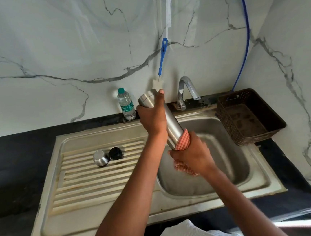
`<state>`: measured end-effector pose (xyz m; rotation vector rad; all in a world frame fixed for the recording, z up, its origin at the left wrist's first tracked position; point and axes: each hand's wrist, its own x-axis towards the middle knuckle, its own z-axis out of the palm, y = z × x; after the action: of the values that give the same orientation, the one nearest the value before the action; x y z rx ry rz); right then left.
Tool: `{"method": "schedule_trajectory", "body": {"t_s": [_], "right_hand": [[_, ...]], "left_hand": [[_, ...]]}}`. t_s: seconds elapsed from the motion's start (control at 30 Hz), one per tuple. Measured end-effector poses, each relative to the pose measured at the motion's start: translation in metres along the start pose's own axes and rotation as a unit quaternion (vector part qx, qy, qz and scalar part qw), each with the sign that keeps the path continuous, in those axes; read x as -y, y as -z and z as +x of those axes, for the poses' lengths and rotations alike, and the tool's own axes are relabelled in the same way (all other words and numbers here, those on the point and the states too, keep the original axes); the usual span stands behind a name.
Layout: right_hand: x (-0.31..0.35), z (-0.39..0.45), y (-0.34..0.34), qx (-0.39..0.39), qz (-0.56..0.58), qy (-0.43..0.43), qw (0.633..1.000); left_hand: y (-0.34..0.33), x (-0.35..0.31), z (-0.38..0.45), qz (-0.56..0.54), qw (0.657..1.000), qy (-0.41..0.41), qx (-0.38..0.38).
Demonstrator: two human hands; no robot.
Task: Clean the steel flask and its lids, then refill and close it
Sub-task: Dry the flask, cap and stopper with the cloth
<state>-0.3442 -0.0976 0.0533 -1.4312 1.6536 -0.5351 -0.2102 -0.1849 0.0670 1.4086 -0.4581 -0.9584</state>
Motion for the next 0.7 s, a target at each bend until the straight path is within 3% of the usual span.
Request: {"method": "schedule_trajectory", "body": {"t_s": [0.03, 0.1, 0.17, 0.23, 0.27, 0.33, 0.4, 0.47, 0.53, 0.57, 0.63, 0.7], "right_hand": [[-0.001, -0.002, -0.005, -0.044, -0.049, 0.017, 0.998], [-0.001, 0.000, -0.003, -0.032, 0.004, 0.044, 0.999], [-0.002, 0.005, 0.013, 0.075, 0.174, 0.016, 0.982], [-0.002, 0.003, 0.030, 0.212, 0.344, -0.033, 0.914], [-0.001, 0.002, 0.032, 0.251, 0.379, -0.053, 0.889], [0.003, 0.000, 0.027, 0.268, 0.353, -0.066, 0.894], [0.006, -0.001, 0.013, 0.201, 0.272, -0.048, 0.940], [0.006, -0.001, -0.004, 0.081, 0.115, -0.001, 0.990], [0.005, -0.004, -0.011, -0.024, -0.084, 0.024, 0.996], [0.006, -0.005, -0.011, -0.051, -0.121, 0.035, 0.991], [0.007, -0.009, -0.003, -0.071, -0.074, 0.064, 0.993], [0.005, -0.012, 0.004, -0.074, 0.067, 0.079, 0.992]], "left_hand": [[-0.001, -0.001, -0.004, 0.014, 1.000, -0.012, -0.013], [0.005, -0.015, -0.006, -0.014, 0.998, -0.003, 0.068], [0.020, -0.026, 0.002, -0.061, 0.981, 0.057, 0.175], [0.034, -0.028, 0.008, -0.116, 0.958, 0.107, 0.238], [0.037, -0.025, 0.007, -0.140, 0.947, 0.123, 0.263], [0.034, -0.012, -0.002, -0.168, 0.929, 0.137, 0.299], [0.025, -0.001, -0.008, -0.149, 0.945, 0.114, 0.268], [0.018, 0.006, -0.006, -0.076, 0.978, 0.065, 0.181], [0.015, 0.009, -0.002, -0.012, 0.994, 0.038, 0.106], [0.016, 0.007, 0.001, -0.006, 0.995, 0.048, 0.090], [0.022, 0.005, 0.011, -0.047, 0.987, 0.130, 0.076], [0.034, 0.003, 0.023, -0.129, 0.965, 0.217, 0.074]]}}
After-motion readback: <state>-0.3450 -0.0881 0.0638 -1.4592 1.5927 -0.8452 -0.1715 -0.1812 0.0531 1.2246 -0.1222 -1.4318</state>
